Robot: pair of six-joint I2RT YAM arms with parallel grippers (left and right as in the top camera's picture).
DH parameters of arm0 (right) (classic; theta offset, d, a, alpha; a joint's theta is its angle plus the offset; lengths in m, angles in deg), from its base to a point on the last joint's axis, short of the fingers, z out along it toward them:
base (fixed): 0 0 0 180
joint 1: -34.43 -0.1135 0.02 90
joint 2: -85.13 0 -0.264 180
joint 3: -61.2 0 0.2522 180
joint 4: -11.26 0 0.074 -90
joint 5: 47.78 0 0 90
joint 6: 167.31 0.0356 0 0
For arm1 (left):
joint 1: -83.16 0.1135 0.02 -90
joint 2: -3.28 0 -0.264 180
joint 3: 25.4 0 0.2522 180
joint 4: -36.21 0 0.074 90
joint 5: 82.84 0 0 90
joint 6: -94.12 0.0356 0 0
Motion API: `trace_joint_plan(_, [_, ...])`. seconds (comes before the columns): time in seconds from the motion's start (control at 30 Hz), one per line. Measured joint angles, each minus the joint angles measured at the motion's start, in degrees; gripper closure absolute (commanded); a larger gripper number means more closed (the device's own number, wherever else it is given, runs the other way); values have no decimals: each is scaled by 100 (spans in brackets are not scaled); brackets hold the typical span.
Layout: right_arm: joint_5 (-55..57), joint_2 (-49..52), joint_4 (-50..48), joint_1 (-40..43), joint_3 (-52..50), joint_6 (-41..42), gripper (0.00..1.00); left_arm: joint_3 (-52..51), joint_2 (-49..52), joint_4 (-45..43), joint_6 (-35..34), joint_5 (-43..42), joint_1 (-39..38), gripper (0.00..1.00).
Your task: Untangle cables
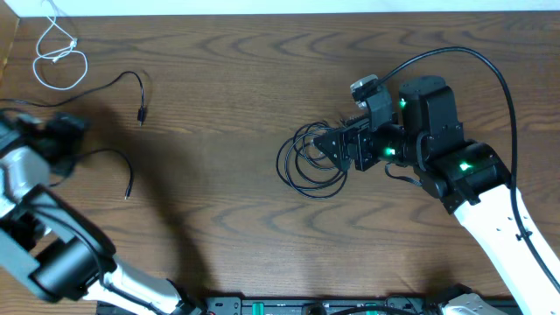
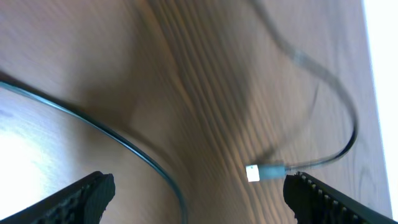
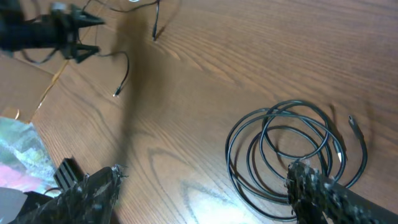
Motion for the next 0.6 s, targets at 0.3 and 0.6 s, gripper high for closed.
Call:
trace_joint_plan(0.3, [83,0,203,0,0,-39,16,-22,157,721,-953,1152,-1073,11])
trace_joint_plan(0.6, [146,0,208,0,0,-42,15,-22,177,791,-1672,2094,-1099,25])
